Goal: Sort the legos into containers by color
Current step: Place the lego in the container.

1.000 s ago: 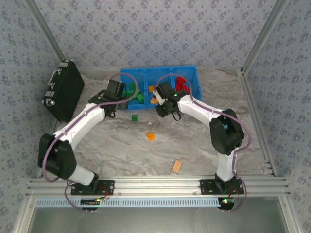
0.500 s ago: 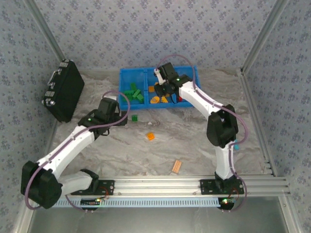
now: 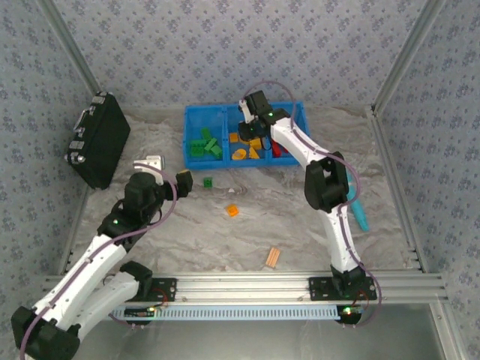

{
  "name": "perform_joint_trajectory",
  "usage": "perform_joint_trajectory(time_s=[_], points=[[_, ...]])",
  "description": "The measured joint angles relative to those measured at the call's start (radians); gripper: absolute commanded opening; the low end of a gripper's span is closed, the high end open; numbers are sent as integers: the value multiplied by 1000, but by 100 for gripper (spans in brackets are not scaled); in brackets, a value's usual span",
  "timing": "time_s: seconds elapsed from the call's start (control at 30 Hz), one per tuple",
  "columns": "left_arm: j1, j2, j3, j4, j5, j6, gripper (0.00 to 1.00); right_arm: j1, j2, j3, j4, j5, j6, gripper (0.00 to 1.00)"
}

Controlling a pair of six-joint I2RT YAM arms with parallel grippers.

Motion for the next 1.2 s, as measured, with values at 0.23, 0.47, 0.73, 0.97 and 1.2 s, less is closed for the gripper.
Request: perform_joint_trajectory(time_s=[0.23,0.47,0.73,0.97,1.2], points=[[0,-6,-20,38,76,31,100,0,65,63,-11,-8,-1,27],[0,-13,-36,29,150,35,100,-2,192,198,-56,-8,-8,27],[-30,6,-99,32,143,-13,100,-3,235,227,-69,-24,-9,31],[-68,117,-139,33,92,-7,100,-2,235,211,-61,-26,-21,36],[-97,309,-137,76,23,46,100,-2,224,158,-31,-26,-24,38]])
